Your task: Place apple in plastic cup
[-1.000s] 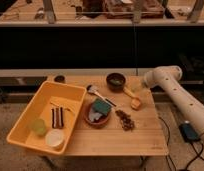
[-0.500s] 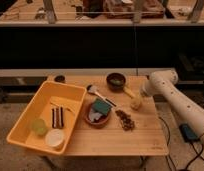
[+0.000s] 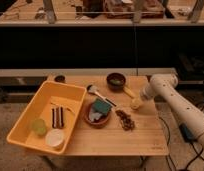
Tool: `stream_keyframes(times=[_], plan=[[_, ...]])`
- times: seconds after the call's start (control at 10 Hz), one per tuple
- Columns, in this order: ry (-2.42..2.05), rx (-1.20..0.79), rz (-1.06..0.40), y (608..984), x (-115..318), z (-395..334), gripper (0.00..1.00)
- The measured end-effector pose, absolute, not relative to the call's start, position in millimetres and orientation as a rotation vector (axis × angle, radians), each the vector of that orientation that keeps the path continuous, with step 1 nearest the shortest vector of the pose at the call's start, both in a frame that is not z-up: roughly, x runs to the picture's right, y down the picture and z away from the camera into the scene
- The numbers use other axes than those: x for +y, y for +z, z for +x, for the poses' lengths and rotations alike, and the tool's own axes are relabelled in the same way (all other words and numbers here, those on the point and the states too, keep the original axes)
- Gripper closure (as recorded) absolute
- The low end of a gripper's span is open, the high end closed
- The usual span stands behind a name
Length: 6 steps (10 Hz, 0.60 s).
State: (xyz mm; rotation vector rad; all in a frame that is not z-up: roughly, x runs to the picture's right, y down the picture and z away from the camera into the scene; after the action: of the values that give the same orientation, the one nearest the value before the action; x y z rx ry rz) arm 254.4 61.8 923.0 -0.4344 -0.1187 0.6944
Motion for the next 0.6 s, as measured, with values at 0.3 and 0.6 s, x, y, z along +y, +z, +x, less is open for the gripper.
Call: stream_keyframes(times=[0.3,0.6], plan=[[0.653,-0.097,-0.442,931.0,68.0,250.8,0.50],[0.660,-0.061,-0.439,931.0,69.1,253.4,0.80]])
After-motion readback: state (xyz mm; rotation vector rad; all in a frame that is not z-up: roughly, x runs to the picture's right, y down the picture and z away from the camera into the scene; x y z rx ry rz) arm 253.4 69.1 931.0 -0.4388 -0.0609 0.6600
